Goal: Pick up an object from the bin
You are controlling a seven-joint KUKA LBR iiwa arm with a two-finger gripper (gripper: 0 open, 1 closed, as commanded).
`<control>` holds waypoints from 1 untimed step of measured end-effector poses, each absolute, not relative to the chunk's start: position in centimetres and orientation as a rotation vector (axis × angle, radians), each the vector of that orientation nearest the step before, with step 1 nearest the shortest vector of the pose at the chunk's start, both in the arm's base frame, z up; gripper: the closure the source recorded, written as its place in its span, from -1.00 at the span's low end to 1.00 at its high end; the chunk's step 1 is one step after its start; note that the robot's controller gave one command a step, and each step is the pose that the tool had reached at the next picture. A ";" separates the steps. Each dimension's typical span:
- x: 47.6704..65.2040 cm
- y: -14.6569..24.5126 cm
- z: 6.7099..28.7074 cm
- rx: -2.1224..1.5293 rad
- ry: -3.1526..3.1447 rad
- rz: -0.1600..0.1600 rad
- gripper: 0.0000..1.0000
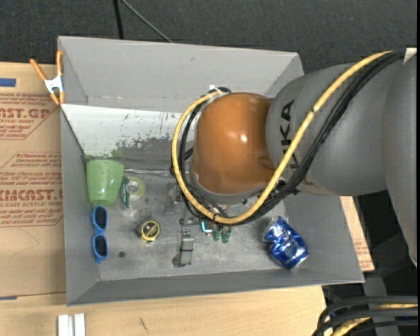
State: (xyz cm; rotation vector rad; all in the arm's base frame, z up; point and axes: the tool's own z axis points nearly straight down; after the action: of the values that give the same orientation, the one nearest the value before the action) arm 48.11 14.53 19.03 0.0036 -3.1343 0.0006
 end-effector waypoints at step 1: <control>53.8 16.8 6.8 0.557 -3.094 -0.002 -1.00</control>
Offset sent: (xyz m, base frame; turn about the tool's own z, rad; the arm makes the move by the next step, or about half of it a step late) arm 0.0565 0.0215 -0.1203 -0.3534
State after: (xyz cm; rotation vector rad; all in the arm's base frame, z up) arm 53.79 16.79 6.83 0.5572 -3.0942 -0.0022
